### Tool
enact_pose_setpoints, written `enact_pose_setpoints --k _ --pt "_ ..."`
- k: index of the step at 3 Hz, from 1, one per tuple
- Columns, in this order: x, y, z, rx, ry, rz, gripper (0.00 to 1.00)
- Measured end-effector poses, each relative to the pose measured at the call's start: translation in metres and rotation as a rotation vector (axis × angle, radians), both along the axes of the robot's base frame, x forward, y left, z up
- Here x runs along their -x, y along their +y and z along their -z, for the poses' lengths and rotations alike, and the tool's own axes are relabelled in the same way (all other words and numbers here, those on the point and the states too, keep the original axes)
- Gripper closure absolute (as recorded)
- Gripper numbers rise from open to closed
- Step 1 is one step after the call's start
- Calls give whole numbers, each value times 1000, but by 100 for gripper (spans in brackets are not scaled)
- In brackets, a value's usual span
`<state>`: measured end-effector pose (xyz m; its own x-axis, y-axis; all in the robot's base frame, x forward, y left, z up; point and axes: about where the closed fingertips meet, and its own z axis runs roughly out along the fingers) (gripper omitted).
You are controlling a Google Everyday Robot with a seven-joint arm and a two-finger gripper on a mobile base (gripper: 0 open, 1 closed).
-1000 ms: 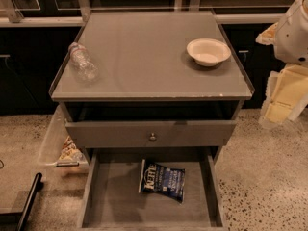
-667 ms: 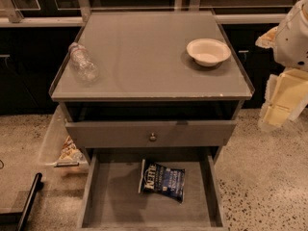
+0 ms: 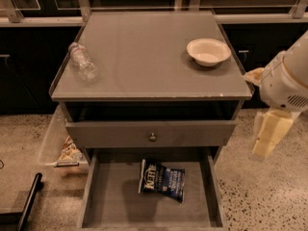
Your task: Pick blue chip bag from middle drawer and place on counter
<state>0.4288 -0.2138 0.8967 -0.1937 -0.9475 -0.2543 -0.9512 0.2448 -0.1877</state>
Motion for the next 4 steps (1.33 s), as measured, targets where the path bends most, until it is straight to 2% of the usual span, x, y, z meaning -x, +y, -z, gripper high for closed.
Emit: enact_pose_setpoints --k 2,4 --pt "6 11 76 -60 -27 -118 0" --pt "7 12 88 -79 -28 -114 0"
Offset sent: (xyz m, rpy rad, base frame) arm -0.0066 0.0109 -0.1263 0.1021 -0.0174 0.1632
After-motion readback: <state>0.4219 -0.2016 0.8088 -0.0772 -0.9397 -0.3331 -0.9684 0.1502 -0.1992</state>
